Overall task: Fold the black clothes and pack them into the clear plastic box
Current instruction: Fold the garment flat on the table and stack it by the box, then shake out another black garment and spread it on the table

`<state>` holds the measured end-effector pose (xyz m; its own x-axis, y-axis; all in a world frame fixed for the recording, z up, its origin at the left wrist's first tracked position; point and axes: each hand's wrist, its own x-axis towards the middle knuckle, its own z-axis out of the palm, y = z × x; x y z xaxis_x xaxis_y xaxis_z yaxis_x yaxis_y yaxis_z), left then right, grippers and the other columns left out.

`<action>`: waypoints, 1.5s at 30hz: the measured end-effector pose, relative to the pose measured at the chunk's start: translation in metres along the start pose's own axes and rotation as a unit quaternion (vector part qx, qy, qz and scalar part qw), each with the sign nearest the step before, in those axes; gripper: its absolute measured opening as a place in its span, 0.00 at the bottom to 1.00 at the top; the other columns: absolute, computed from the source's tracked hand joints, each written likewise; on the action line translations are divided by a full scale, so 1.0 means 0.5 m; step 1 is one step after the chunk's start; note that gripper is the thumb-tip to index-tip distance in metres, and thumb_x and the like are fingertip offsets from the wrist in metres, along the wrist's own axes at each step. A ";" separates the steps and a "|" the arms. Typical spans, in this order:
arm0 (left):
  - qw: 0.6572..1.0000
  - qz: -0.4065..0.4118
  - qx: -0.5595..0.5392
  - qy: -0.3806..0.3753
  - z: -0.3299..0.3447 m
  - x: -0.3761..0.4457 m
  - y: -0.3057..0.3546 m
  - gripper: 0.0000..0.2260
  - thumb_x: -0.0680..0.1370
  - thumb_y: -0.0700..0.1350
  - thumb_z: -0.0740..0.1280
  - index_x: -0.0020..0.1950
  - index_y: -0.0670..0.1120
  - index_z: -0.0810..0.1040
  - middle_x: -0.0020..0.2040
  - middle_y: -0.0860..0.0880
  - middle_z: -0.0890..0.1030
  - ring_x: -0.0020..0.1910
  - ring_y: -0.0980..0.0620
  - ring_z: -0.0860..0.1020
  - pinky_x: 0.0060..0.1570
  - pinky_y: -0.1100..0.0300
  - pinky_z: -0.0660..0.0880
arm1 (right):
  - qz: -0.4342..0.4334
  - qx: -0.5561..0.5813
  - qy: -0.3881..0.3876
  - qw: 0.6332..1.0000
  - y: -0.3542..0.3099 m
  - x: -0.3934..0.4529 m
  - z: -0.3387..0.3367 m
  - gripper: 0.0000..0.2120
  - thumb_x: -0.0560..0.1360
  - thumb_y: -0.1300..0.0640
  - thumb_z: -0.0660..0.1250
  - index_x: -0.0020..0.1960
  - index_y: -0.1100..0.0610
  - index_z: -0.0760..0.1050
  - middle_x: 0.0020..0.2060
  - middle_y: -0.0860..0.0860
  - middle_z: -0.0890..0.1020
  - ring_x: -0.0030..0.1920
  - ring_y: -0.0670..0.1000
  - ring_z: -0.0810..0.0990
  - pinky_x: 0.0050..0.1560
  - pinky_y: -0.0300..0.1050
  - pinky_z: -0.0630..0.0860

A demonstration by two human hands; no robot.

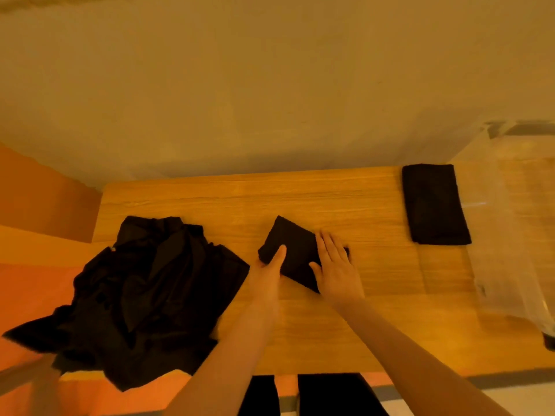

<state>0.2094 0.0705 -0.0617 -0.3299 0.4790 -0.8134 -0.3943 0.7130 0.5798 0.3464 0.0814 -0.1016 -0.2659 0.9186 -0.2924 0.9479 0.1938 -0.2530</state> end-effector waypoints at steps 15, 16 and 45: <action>0.970 0.007 -0.002 -0.245 0.060 -0.113 0.144 0.10 0.74 0.41 0.69 0.55 0.44 0.78 0.52 0.46 0.83 0.52 0.49 0.80 0.50 0.54 0.76 | 0.218 0.704 0.020 0.675 0.065 -0.119 -0.097 0.46 0.68 0.45 0.70 0.76 0.48 0.46 0.75 0.50 0.58 0.73 0.51 0.58 0.69 0.50 0.60; 0.964 0.009 -0.013 -0.264 0.071 -0.132 0.158 0.08 0.74 0.41 0.68 0.53 0.44 0.78 0.49 0.47 0.84 0.50 0.49 0.81 0.48 0.55 0.77 | 0.214 0.750 -0.009 0.626 0.067 -0.119 -0.101 0.47 0.66 0.39 0.68 0.76 0.48 0.47 0.75 0.52 0.58 0.73 0.52 0.59 0.69 0.50 0.59; 0.868 0.208 0.358 -0.273 0.585 0.023 0.150 0.15 0.74 0.42 0.70 0.58 0.43 0.72 0.55 0.49 0.73 0.51 0.52 0.74 0.45 0.62 0.73 | 0.464 0.718 0.344 0.388 0.302 -0.005 -0.159 0.20 0.75 0.60 0.67 0.65 0.52 0.70 0.61 0.52 0.76 0.61 0.53 0.75 0.62 0.55 0.73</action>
<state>0.4269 0.2792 -0.0413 0.2170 0.8040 -0.5536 0.3598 0.4613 0.8110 0.5044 0.1356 -0.0660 0.6513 0.3328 -0.6819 -0.6281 -0.2677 -0.7306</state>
